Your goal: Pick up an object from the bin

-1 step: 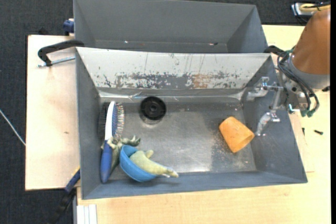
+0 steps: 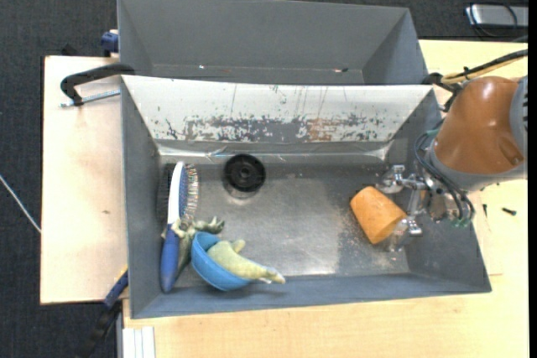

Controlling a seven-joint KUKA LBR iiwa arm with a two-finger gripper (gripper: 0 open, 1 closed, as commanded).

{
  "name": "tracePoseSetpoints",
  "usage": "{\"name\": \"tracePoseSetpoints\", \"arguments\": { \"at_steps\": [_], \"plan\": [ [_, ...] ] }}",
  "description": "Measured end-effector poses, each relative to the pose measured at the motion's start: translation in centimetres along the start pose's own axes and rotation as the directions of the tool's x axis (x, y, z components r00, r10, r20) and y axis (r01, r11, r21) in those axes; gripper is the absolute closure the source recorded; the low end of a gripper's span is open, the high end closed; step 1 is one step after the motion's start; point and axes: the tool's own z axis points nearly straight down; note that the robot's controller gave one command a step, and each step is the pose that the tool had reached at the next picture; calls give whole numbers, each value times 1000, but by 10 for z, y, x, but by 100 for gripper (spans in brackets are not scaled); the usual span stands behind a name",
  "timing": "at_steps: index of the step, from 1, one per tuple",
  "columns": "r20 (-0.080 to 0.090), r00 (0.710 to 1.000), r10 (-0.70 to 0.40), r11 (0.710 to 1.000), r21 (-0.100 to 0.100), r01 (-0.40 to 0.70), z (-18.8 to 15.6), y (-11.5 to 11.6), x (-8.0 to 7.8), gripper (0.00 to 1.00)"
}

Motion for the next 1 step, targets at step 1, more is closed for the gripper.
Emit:
{"name": "tracePoseSetpoints", "arguments": {
  "at_steps": [1],
  "plan": [
    [-2, 959, 284, 959, 0, -284, -32, 34, 11, 0]
  ]
}}
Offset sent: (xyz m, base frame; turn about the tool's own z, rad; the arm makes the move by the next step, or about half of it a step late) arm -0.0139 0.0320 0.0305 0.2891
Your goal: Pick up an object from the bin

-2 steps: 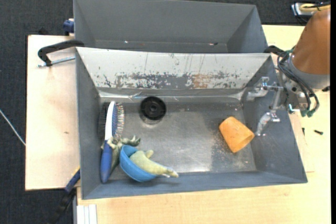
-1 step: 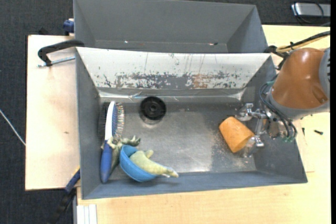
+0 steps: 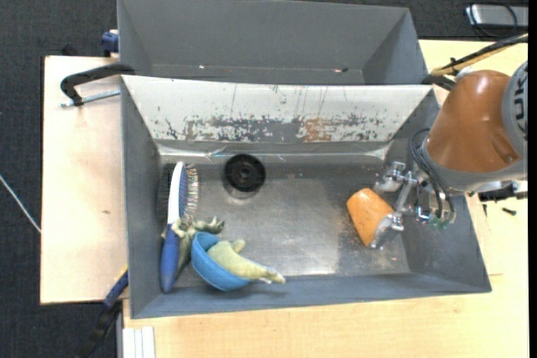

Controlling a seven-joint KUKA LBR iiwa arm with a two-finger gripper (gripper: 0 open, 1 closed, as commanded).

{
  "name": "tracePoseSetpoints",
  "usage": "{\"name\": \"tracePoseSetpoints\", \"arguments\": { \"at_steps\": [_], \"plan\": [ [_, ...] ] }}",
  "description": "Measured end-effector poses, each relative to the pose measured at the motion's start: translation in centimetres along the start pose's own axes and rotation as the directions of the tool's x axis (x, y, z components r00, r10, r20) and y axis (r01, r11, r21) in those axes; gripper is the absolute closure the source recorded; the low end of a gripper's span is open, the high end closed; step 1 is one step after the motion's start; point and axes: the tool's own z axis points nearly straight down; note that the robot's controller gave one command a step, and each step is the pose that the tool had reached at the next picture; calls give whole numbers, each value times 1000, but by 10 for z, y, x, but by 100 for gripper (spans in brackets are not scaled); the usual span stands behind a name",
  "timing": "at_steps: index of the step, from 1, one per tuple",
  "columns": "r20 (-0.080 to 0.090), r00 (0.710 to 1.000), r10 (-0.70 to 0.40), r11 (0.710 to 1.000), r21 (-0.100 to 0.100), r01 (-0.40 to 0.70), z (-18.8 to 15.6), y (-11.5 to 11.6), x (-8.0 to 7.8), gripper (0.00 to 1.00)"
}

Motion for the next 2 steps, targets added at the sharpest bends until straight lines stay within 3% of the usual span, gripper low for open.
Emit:
{"name": "tracePoseSetpoints", "arguments": {
  "at_steps": [1, 2],
  "plan": [
    [3, 996, 90, 996, 1, -90, 0, 9, -8, 0],
    [4, 914, 406, 914, -3, -406, 24, 16, -11, 0]
  ]
}}
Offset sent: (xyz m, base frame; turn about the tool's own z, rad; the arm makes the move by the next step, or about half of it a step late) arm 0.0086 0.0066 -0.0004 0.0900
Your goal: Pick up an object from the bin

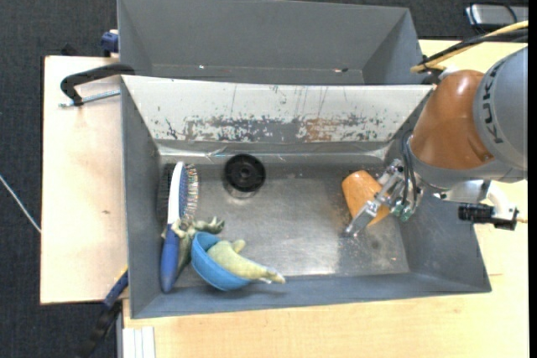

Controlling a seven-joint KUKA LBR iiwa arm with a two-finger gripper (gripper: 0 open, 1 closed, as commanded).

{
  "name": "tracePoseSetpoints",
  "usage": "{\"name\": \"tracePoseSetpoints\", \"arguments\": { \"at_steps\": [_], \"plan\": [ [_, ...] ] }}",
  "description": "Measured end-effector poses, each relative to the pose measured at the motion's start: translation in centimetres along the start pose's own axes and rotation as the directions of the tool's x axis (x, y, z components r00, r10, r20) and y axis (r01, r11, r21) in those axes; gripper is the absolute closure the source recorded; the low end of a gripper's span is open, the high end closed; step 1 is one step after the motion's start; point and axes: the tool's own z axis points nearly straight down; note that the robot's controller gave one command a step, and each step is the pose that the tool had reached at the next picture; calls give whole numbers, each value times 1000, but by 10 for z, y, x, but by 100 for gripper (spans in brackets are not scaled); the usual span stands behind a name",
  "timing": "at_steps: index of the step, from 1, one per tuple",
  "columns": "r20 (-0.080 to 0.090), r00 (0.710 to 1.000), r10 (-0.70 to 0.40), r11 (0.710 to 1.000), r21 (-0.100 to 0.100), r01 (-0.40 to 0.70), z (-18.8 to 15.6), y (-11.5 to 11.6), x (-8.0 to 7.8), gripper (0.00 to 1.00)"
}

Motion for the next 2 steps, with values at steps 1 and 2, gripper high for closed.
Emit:
{"name": "tracePoseSetpoints", "arguments": {
  "at_steps": [1, 2],
  "plan": [
    [16, 975, 220, 976, -6, -220, -1, 31, 1, 0],
    [15, 976, 219, 976, -4, -219, -1, 31, 1, 100]
  ]
}}
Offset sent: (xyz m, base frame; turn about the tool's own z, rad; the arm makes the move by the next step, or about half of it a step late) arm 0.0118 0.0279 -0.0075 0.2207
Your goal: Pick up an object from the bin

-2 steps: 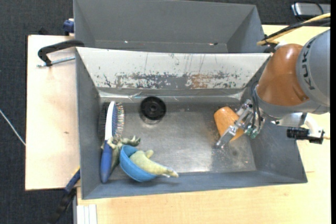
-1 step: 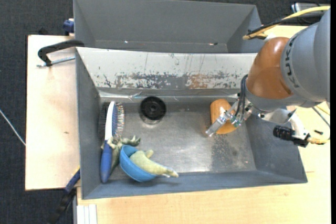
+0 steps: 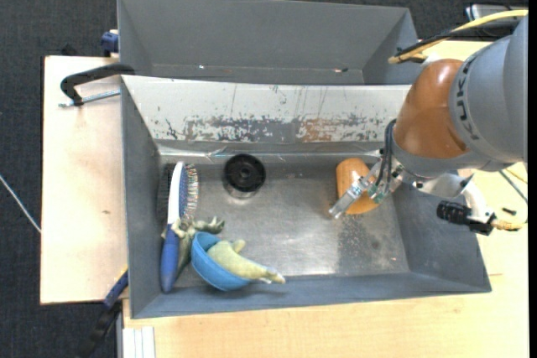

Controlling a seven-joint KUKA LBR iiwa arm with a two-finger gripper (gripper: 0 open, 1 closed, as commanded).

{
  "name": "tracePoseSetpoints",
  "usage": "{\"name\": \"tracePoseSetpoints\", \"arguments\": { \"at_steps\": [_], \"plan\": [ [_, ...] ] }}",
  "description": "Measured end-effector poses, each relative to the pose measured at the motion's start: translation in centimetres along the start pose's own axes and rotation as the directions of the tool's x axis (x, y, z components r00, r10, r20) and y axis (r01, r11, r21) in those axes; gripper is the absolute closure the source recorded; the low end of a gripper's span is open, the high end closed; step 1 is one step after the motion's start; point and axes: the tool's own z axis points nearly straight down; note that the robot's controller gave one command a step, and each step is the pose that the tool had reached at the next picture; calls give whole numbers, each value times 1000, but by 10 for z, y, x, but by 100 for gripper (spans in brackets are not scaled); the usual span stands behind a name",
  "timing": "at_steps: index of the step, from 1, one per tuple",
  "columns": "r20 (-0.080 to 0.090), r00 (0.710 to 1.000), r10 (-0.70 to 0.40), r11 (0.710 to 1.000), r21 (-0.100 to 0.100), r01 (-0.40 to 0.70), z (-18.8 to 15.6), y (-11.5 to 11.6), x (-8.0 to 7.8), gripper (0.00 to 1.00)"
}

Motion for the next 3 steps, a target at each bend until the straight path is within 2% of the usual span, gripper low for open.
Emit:
{"name": "tracePoseSetpoints", "arguments": {
  "at_steps": [1, 2, 3],
  "plan": [
    [-13, 1000, -2, 1000, 7, 2, -11, 1, -1, 100],
    [-14, 1000, -4, 1000, 7, 4, -25, 3, -2, 100],
    [-13, 1000, -6, 1000, 6, 6, -60, 5, -3, 100]
  ]
}}
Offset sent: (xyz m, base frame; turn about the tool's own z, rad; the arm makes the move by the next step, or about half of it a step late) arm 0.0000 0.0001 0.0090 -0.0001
